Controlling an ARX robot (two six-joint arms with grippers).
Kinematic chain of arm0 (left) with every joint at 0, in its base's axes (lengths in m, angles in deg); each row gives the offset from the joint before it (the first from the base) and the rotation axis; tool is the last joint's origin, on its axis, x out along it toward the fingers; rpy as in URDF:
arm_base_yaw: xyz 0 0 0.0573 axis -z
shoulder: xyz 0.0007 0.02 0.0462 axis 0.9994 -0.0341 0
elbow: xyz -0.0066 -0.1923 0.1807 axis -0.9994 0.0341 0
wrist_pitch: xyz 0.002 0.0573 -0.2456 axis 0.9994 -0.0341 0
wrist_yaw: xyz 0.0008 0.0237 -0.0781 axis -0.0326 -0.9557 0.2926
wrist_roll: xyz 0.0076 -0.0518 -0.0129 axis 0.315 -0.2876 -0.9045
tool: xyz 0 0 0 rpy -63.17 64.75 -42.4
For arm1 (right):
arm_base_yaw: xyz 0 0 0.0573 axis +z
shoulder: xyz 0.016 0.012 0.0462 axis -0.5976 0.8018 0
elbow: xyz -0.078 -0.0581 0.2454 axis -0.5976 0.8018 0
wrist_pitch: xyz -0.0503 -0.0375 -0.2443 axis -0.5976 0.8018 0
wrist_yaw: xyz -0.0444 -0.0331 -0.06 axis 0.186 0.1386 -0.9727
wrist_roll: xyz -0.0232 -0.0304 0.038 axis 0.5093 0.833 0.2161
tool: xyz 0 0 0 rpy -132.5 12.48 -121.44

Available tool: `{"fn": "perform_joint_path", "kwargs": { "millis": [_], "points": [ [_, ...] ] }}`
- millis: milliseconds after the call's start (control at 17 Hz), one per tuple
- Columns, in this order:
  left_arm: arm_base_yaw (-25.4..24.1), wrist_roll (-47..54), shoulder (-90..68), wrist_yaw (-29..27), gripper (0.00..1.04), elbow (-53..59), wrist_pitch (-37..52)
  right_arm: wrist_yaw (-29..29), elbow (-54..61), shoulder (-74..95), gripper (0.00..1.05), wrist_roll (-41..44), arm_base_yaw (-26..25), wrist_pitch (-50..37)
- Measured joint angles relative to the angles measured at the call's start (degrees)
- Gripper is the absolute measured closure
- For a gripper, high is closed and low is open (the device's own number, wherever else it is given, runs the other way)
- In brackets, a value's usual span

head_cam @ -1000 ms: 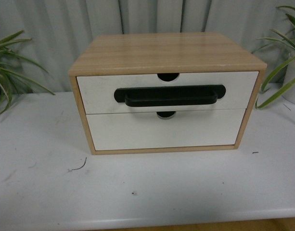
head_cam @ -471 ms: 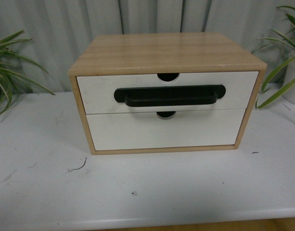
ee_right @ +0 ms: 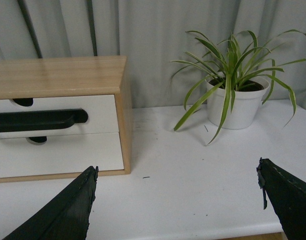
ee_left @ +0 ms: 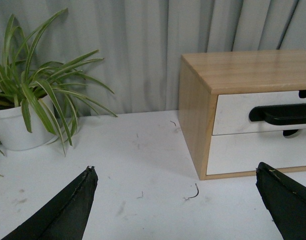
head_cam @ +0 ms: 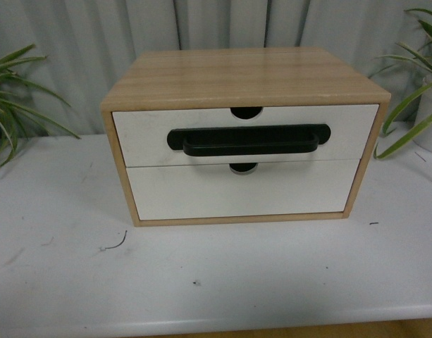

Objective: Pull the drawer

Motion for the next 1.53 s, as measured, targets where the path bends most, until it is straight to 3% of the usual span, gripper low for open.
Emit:
{"fn": "perform_joint_path", "kwargs": {
  "millis": [882, 941, 1000, 1059, 1176, 1353, 1529],
  "points": [
    [0.0, -0.02, 0.0, 0.0, 0.07, 0.0, 0.0, -0.66, -0.02, 0.11, 0.06, -0.37, 0.13, 0.39],
    [-0.26, -2.14, -2.05, 0.37, 0.07, -1.84, -6.54, -11.89, -1.64, 3.8, 0.06, -6.08, 5.4, 4.87],
    [0.46, -3.85, -6.08, 0.0, 0.07, -3.45, -9.51, -17.46, -2.99, 7.76, 0.06, -10.58, 7.45, 5.25],
    [2.8, -4.52, -8.96, -0.59, 0.07, -4.68, -9.03, -18.99, -5.29, 11.28, 0.06, -13.29, 5.27, 4.11],
    [10.03, 0.48, -16.63, 0.02, 0.07, -9.22, -3.93, -10.95, -12.2, 21.7, 0.06, -10.08, 4.07, 1.18],
    [10.29, 15.61, -31.5, 7.19, 0.07, -14.88, -0.72, -1.05, -21.4, 38.23, 0.06, 1.51, 5.46, 6.43],
    [15.08, 34.01, -46.82, 12.11, 0.07, -23.41, -1.62, 5.7, -31.32, 50.31, 0.06, 16.15, 6.75, 10.95]
  ]
}}
